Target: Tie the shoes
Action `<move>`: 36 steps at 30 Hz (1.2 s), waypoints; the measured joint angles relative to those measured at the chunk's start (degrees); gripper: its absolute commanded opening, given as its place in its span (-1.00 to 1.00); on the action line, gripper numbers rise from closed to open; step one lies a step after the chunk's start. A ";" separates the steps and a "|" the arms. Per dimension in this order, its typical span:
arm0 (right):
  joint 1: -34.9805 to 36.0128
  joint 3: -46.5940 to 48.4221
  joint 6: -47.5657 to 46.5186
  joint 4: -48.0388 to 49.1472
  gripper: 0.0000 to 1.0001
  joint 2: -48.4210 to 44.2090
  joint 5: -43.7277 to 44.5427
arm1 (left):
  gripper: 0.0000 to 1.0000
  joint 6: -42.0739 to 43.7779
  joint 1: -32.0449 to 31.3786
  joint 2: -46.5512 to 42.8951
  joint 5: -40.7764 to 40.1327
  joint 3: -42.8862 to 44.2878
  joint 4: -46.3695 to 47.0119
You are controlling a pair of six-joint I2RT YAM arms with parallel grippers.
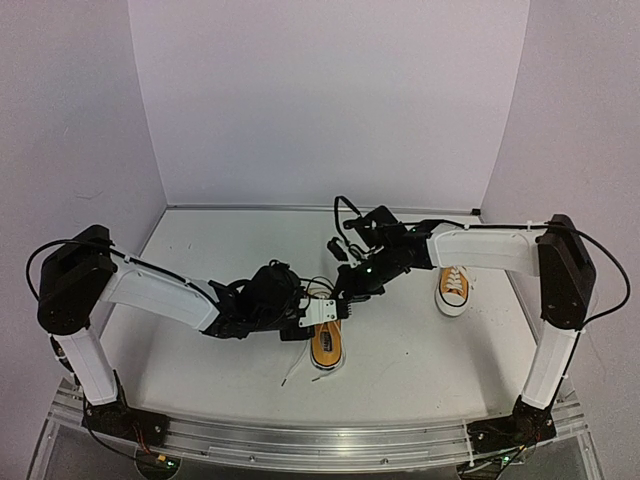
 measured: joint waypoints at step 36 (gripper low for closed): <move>-0.71 -1.51 1.58 2.65 -1.00 -0.02 -2.33 | -1.00 -15.07 0.74 2.47 -2.52 -4.42 15.84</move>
